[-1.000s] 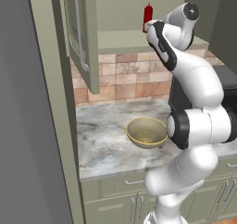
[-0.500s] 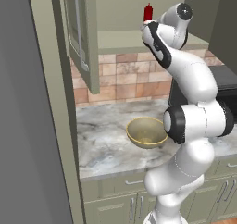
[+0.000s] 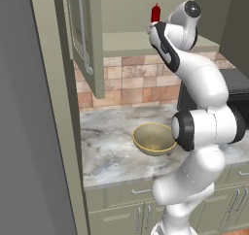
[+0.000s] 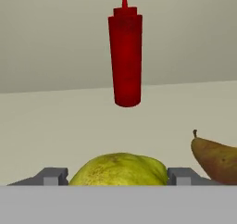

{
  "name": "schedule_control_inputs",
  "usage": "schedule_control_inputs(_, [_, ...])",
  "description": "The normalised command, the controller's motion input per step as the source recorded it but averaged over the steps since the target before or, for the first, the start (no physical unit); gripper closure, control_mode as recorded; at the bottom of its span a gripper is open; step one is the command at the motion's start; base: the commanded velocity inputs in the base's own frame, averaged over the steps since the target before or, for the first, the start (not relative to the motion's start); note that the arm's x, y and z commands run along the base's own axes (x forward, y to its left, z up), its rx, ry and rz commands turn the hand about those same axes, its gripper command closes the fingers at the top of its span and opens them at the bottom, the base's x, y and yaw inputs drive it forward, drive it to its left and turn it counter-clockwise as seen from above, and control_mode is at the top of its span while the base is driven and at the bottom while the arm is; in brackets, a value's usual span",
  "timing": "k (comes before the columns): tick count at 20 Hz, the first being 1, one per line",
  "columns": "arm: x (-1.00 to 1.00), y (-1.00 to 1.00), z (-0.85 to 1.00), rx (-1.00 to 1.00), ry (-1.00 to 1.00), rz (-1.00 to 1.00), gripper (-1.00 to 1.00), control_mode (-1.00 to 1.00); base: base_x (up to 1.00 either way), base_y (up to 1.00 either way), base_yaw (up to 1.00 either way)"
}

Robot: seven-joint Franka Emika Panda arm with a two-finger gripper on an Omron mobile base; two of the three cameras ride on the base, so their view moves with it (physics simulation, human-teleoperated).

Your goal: Open the cabinet. Pick the pear and pear from the cabinet and place them into the bowl. Then close the cabinet.

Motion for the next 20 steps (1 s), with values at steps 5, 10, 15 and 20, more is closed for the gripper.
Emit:
schedule_control_inputs(5, [-0.23,0.0,0.0,0.0,0.0,0.0,1.0,-1.0,0.0,0.0,0.0])
schedule_control_inputs(10, [-0.95,0.0,0.0,0.0,0.0,0.0,1.0,-1.0,0.0,0.0,0.0])
schedule_control_inputs(15, [-1.0,0.0,0.0,0.0,0.01,0.0,1.0,-1.0,0.0,0.0,0.0])
schedule_control_inputs(20, [-1.0,0.08,0.01,0.0,0.01,0.0,1.0,-1.0,0.0,0.0,0.0])
